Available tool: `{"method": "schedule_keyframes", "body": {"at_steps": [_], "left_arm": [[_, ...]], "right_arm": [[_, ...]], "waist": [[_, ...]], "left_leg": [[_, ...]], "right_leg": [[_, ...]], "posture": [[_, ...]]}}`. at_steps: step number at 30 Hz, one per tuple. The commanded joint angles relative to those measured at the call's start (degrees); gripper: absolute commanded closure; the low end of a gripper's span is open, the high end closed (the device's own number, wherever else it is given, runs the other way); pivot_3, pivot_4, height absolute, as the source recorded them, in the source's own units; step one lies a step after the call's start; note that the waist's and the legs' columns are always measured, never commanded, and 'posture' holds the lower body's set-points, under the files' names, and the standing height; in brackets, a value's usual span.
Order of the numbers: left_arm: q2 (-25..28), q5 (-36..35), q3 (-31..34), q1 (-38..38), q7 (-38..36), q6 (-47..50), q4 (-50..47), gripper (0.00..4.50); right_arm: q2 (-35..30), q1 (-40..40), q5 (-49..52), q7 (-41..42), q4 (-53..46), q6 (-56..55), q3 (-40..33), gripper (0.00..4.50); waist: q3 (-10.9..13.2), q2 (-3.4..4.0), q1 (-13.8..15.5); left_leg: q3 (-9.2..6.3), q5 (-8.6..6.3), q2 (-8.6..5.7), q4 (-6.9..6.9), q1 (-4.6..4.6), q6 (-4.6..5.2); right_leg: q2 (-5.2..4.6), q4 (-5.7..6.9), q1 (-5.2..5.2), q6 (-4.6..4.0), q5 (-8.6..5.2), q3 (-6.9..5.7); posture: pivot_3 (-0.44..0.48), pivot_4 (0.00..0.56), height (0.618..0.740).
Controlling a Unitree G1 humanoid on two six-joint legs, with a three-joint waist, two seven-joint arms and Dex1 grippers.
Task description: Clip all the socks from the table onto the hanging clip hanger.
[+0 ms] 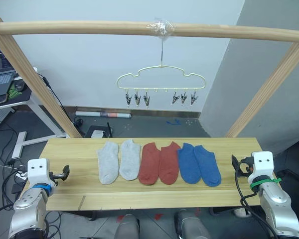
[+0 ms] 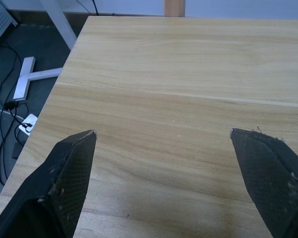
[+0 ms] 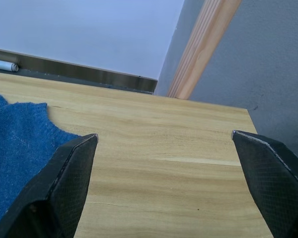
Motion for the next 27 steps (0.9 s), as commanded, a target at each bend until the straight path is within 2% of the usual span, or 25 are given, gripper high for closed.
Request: {"method": "schedule_keyframes", "body": {"at_steps": [1,12,19,24,27], "left_arm": [[1.8,-0.2,1.7,-1.0,0.6,0.6,-1.0,0.02],[2.5,-1.2,2.4,-2.0,0.1,1.3,-0.9,0.02],[2.6,-1.4,1.9,-1.2,-0.8,1.7,-4.0,0.02],[2.7,-3.0,3.2,1.6,-1.8,3.4,-12.0,0.02],[2.6,-5.5,2.6,3.6,-3.8,6.1,-23.5,0.02]], "right_arm": [[-0.7,-0.6,-0.3,-0.7,-0.5,-0.9,-1.1,0.0],[-0.7,-0.2,-0.4,-2.0,-2.0,-0.4,-0.9,0.0],[-1.8,-0.3,-0.1,-1.1,-3.6,0.8,-0.7,0.0],[-2.4,-1.2,0.2,-0.2,-5.7,2.2,-0.1,0.0],[-4.0,-3.5,2.2,3.9,-9.0,4.7,1.7,0.0]], "waist": [[0.0,0.0,0.0],[-0.1,0.04,0.0],[0.0,0.06,0.0],[0.1,0.13,0.0],[0.3,0.2,-0.1]], "left_leg": [[0.0,0.0,0.0,0.0,0.0,0.0],[0.0,0.01,0.0,0.02,0.09,0.01],[0.0,0.01,0.0,0.03,0.11,0.02],[0.0,0.01,0.01,0.03,0.1,0.02],[0.0,0.01,0.02,0.04,0.1,0.02]], "right_leg": [[0.0,0.0,0.0,0.0,0.0,0.0],[0.01,0.05,0.07,0.0,0.0,0.01],[0.01,0.08,0.08,0.0,0.0,0.02],[0.01,0.06,0.07,0.0,0.0,0.04],[0.01,0.08,0.07,0.0,0.0,0.05]], "posture": [[0.099,0.099,0.74],[0.084,0.117,0.74],[0.081,0.144,0.74],[0.076,0.161,0.74],[0.071,0.166,0.74]]}}
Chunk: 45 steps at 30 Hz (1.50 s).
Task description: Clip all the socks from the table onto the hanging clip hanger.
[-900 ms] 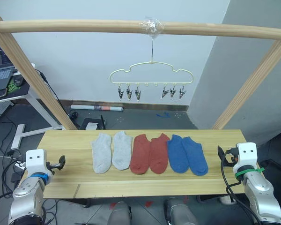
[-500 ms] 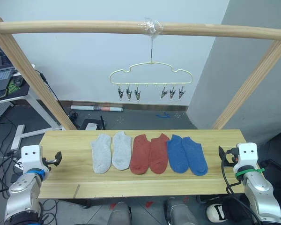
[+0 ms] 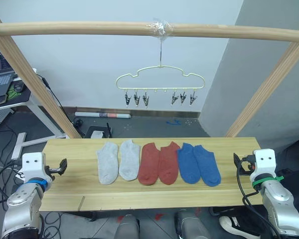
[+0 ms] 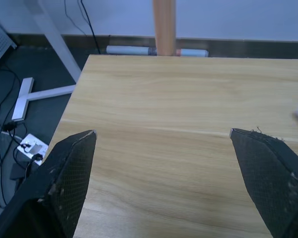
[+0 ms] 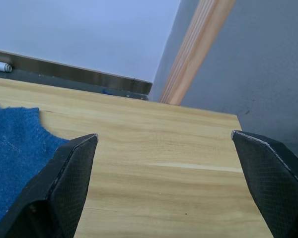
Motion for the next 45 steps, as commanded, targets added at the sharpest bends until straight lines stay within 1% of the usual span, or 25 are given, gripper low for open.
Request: {"method": "schedule_keyframes", "body": {"at_steps": [1,3,6,8,9,10,12,15,18,23,25,26,27,32,35,39,41,45], "left_arm": [[0.9,-3.4,0.7,0.8,-1.9,2.7,-13.8,0.02],[-0.1,-5.3,1.3,0.4,-1.3,5.4,-17.8,0.02],[-2.6,-8.4,-1.2,-3.5,0.9,10.1,-26.1,0.02],[-3.9,-8.5,-3.3,-5.6,1.6,11.3,-28.9,0.02],[-4.7,-8.3,-4.7,-6.9,2.1,11.9,-30.1,0.41],[-5.3,-8.1,-5.6,-7.6,2.5,12.4,-30.9,0.62],[-6.2,-7.5,-7.2,-8.8,3.1,12.9,-31.6,1.23],[-8.3,-5.2,-12.3,-13.0,4.4,13.0,-31.6,2.01],[-11.0,-3.4,-16.4,-16.1,4.6,11.8,-29.8,2.01],[-14.5,0.5,-19.7,-19.2,6.2,8.2,-26.3,2.01],[-15.9,1.1,-19.8,-20.1,7.0,7.1,-24.9,2.01],[-16.4,2.0,-19.9,-20.7,7.6,6.5,-23.9,2.01],[-17.4,3.1,-20.3,-22.0,8.5,5.0,-21.9,2.01],[-20.7,7.0,-20.6,-27.8,12.2,-0.3,-14.6,2.01],[-21.6,8.2,-20.5,-29.5,13.2,-2.5,-12.1,2.01],[-22.7,10.9,-21.5,-31.8,15.1,-5.5,-7.2,2.01],[-23.6,11.9,-21.2,-33.0,17.1,-6.7,-5.7,2.01],[-24.5,12.7,-21.9,-34.0,17.1,-7.8,-5.3,2.01]], "right_arm": [[-2.4,-3.1,2.2,4.5,-6.2,2.4,1.7,0.0],[-3.4,-4.0,3.0,6.5,-7.3,3.8,2.4,0.0],[-6.3,-8.2,6.4,12.9,-10.0,7.3,4.8,0.0],[-7.5,-10.7,8.0,15.5,-11.0,8.9,5.8,0.0],[-7.9,-12.4,8.3,16.5,-11.1,9.5,6.5,0.0],[-8.2,-13.5,8.4,16.9,-11.0,9.9,6.9,0.0],[-8.3,-15.0,8.4,17.5,-10.7,10.1,7.6,0.0],[-7.0,-18.7,8.9,18.4,-11.6,11.2,10.2,0.0],[-5.8,-21.4,9.9,19.2,-12.8,12.1,12.4,0.0],[-3.9,-25.1,11.9,21.1,-14.9,13.9,15.9,0.0],[-3.6,-26.0,12.0,21.4,-15.3,13.9,16.7,0.0],[-3.4,-26.7,12.1,21.3,-15.5,14.0,16.9,0.0],[-2.9,-28.1,12.4,21.4,-15.7,14.4,17.4,0.0],[-1.2,-32.0,13.0,21.4,-15.7,16.3,18.5,0.0],[-0.8,-33.0,13.3,21.4,-15.5,16.9,18.4,0.0],[-0.8,-34.9,12.7,21.6,-14.4,17.0,18.8,0.0],[-0.7,-35.9,12.6,21.6,-14.2,17.1,18.9,0.0],[0.1,-37.4,14.3,20.6,-14.6,19.5,18.0,0.0]], "waist": [[0.2,0.04,0.0],[0.2,0.08,0.0],[0.6,0.24,0.1],[0.9,0.32,0.1],[1.1,0.32,0.1],[1.2,0.34,0.1],[1.3,0.34,0.1],[2.0,0.32,0.0],[2.2,0.31,0.0],[2.7,0.36,-0.2],[3.1,0.29,-0.2],[3.2,0.27,-0.2],[3.5,0.24,-0.2],[4.4,0.19,-0.2],[4.6,0.17,-0.1],[4.9,0.17,-0.1],[4.9,0.17,-0.2],[4.9,0.16,-0.2]], "left_leg": [[0.0,0.0,0.0,0.02,-0.01,0.0],[0.0,0.01,0.0,0.04,0.01,0.02],[-0.01,0.02,0.0,0.07,-0.02,0.03],[-0.02,0.02,-0.02,0.1,-0.06,0.03],[-0.02,0.02,-0.02,0.1,-0.07,0.03],[-0.02,0.02,-0.02,0.09,-0.08,0.04],[-0.06,0.02,-0.02,0.07,-0.14,0.04],[-0.07,-0.03,-0.03,0.07,-0.17,0.12],[-0.09,-0.03,-0.05,0.11,-0.22,0.12],[-0.12,-0.03,-0.05,0.11,-0.23,0.12],[-0.13,-0.03,-0.05,0.11,-0.24,0.12],[-0.13,-0.03,-0.05,0.12,-0.24,0.12],[-0.14,-0.03,-0.05,0.12,-0.27,0.12],[-0.18,-0.01,-0.06,0.19,-0.3,0.13],[-0.19,-0.02,-0.07,0.16,-0.34,0.13],[-0.19,-0.03,-0.08,0.12,-0.38,0.13],[-0.2,-0.03,-0.08,0.12,-0.38,0.13],[-0.2,-0.03,-0.08,0.12,-0.38,0.13]], "right_leg": [[0.0,0.0,0.0,0.0,0.0,0.01],[0.0,0.0,0.0,0.0,0.0,0.01],[0.0,-0.02,0.03,0.01,-0.01,0.02],[0.0,-0.02,0.04,0.01,-0.01,0.02],[0.0,-0.01,0.04,0.01,-0.01,0.02],[0.02,-0.02,0.03,0.01,0.0,0.02],[0.05,-0.04,0.02,0.02,0.0,0.02],[0.06,-0.04,0.02,0.08,-0.07,0.03],[0.07,-0.04,0.01,0.12,-0.04,0.03],[0.09,-0.04,0.0,0.13,-0.04,0.02],[0.09,-0.03,0.0,0.13,-0.03,0.02],[0.09,-0.03,0.0,0.13,-0.03,0.02],[0.09,-0.04,-0.01,0.14,-0.03,0.01],[0.09,-0.03,-0.02,0.2,0.0,-0.01],[0.08,-0.07,-0.03,0.47,0.16,-0.01],[0.08,-0.08,-0.07,0.48,0.16,-0.01],[0.08,-0.07,-0.08,0.49,0.16,-0.03],[0.08,-0.08,-0.08,0.51,0.16,-0.03]], "posture": [[0.071,0.166,0.74],[0.072,0.177,0.74],[0.069,0.196,0.74],[0.066,0.203,0.74],[0.063,0.207,0.74],[0.063,0.207,0.74],[0.063,0.207,0.74],[0.057,0.22,0.74],[0.049,0.227,0.74],[0.022,0.24,0.74],[0.022,0.24,0.74],[0.015,0.249,0.74],[0.012,0.26,0.74],[0.018,0.267,0.74],[0.018,0.272,0.74],[0.018,0.272,0.74],[0.015,0.268,0.74],[0.013,0.267,0.74]]}}
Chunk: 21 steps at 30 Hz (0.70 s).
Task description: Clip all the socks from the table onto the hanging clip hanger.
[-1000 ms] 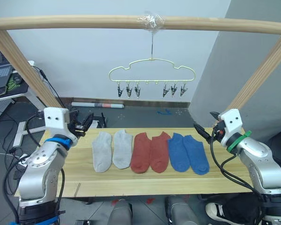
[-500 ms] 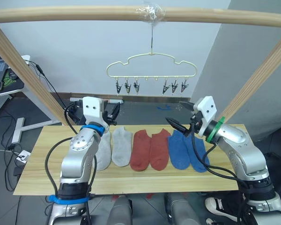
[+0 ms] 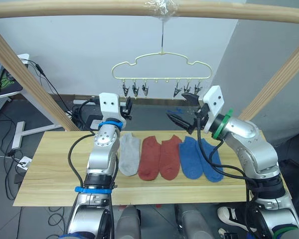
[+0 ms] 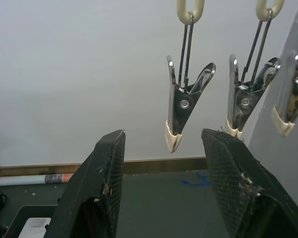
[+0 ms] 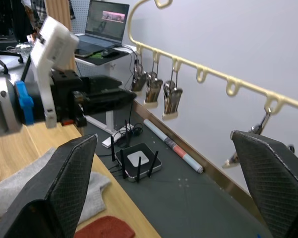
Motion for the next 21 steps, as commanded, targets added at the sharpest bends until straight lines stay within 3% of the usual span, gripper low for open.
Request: {"method": "schedule_keyframes", "body": {"at_steps": [1,21], "left_arm": [[-0.4,1.2,-0.3,-1.6,0.8,-2.3,-1.1,2.01],[0.1,2.4,0.8,-7.9,1.7,-5.1,4.2,2.01]], "right_arm": [[0.8,-1.7,2.2,-0.9,-1.9,2.1,-1.5,0.0],[0.6,-2.5,2.6,-2.7,-5.4,5.7,-1.3,0.0]], "waist": [[0.0,0.01,0.0],[0.2,-0.01,-0.2]], "left_leg": [[0.0,0.0,0.0,0.0,0.0,0.0],[0.0,0.0,0.0,-0.03,-0.05,0.0]], "right_leg": [[0.0,0.0,0.0,0.0,0.0,0.0],[0.0,-0.02,-0.06,0.04,-0.03,-0.01]], "posture": [[0.009,0.267,0.74],[-0.016,0.271,0.74]]}}
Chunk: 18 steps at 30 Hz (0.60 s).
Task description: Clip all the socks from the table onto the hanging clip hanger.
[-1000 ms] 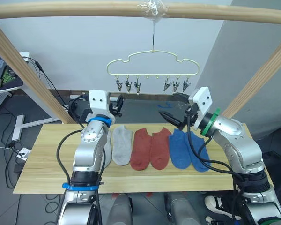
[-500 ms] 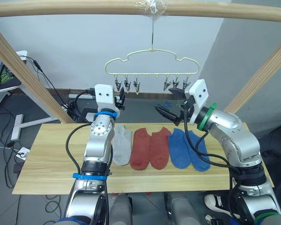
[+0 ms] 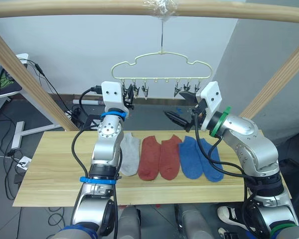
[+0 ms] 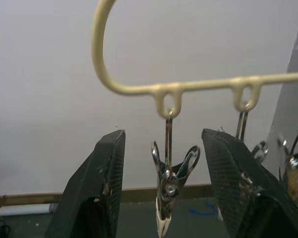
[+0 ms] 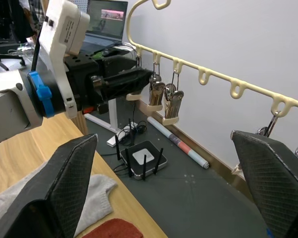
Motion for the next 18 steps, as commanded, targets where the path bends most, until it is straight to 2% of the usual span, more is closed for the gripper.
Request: {"method": "schedule_keyframes", "body": {"at_steps": [1,18], "left_arm": [[0.6,0.1,0.5,-2.2,-0.4,-2.6,0.6,2.01],[1.1,0.0,0.4,-3.5,-1.5,-4.0,2.9,2.01]], "right_arm": [[-0.1,-0.9,1.1,-0.3,-3.1,0.0,-1.2,0.0],[0.0,-1.4,1.4,-0.9,-3.0,1.0,-1.9,0.0]], "waist": [[0.0,0.01,0.0],[1.1,-0.02,-0.4]], "left_leg": [[0.0,0.0,0.0,0.0,0.0,0.0],[-0.01,0.0,0.0,-0.02,-0.12,0.0]], "right_leg": [[0.0,-0.01,0.0,0.0,0.0,0.0],[0.0,-0.01,-0.1,0.01,0.0,0.0]], "posture": [[-0.016,0.271,0.74],[-0.02,0.279,0.74]]}}
